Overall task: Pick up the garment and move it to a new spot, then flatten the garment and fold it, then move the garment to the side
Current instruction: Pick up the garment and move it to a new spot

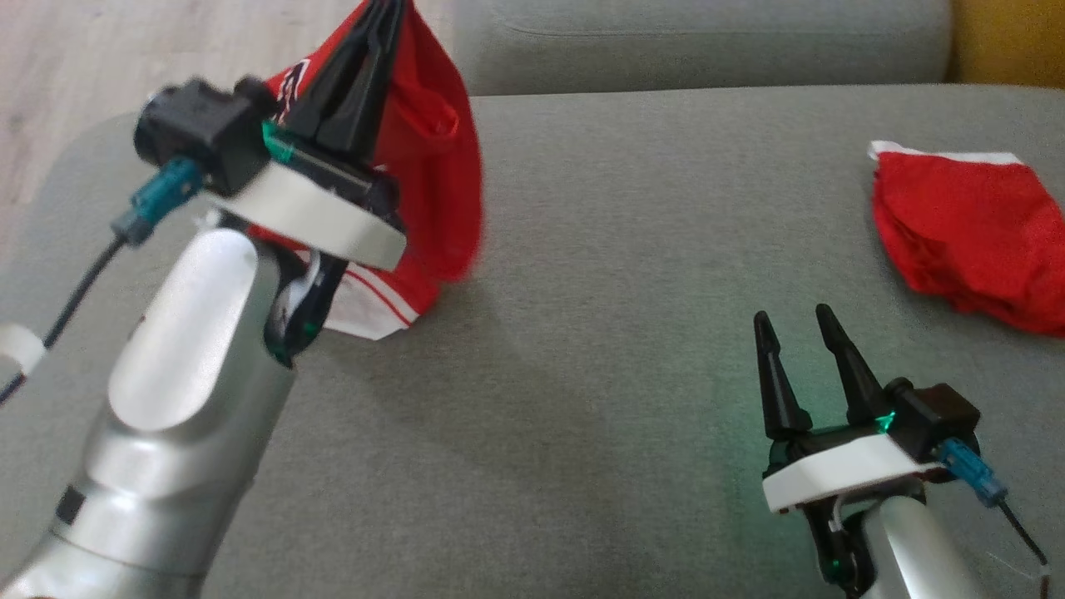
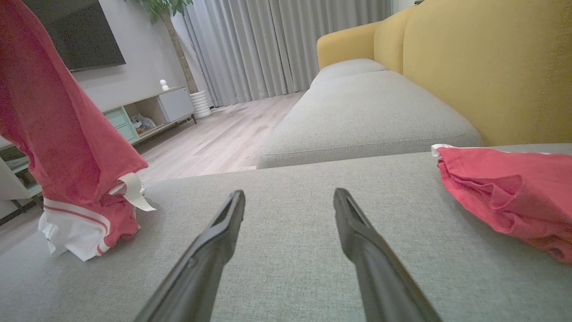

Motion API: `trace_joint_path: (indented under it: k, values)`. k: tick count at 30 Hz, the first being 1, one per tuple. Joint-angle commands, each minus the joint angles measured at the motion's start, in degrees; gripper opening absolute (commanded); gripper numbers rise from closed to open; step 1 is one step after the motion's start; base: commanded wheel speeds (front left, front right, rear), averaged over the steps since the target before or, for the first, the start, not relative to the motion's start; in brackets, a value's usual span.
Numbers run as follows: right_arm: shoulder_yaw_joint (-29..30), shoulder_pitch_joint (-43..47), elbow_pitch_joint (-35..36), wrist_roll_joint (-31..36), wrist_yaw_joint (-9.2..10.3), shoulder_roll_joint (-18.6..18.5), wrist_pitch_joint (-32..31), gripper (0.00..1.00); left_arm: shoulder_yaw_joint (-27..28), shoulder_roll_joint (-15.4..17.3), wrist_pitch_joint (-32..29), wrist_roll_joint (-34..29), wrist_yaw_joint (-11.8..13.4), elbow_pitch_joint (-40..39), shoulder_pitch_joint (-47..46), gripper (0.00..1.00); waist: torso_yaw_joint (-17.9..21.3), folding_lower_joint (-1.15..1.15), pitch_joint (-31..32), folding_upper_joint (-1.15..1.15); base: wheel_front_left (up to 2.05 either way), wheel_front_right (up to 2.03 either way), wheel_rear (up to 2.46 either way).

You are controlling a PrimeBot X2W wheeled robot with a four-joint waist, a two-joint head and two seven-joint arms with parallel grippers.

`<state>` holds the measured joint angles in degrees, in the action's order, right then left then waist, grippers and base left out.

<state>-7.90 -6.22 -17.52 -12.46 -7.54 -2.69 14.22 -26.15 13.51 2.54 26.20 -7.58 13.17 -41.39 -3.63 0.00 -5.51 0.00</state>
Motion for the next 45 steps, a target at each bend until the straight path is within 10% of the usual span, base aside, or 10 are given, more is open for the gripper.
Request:
trace_joint_path:
  k: [1,19,20,21,32,45]
  values:
    - [-1.8,-1.9,2.1,-0.7,0.05,-0.2,0.8,1.00,1.5,2.3,-1.6,-0.4,0.1,-2.6,-4.3,0.00,2.2,0.00,-0.8,0.00,0.00,0.00,0.00]
    - [-6.0,-5.3,4.0,-5.0,0.05,-0.2,0.8,1.00,-6.3,-6.5,-5.1,-2.5,2.0,2.0,-14.6,0.00,18.1,0.00,-5.6,0.00,0.00,0.00,0.00]
    - [-6.2,-5.5,4.2,-5.2,0.05,-0.2,0.8,1.00,-6.8,-6.8,-4.6,-2.7,1.9,3.4,-15.1,0.39,18.6,0.00,-5.9,0.00,0.00,0.00,0.00]
    - [-6.3,-5.6,4.3,-5.4,0.05,-0.2,0.8,1.00,-7.4,-7.1,-4.1,-2.8,1.7,4.9,-15.5,1.00,18.9,0.00,-6.1,0.00,0.00,0.00,0.00]
    - [-4.1,-5.4,4.8,-4.1,0.05,-0.2,0.8,1.00,-7.4,-3.7,3.0,-2.1,1.0,13.4,-15.8,1.00,14.8,0.00,-5.9,0.00,0.00,0.00,0.00]
    - [2.2,-2.5,4.7,0.6,0.05,-0.2,0.8,1.00,-1.5,3.9,11.1,0.4,7.5,8.9,3.0,1.00,3.5,0.00,-1.4,0.00,0.00,0.00,0.00]
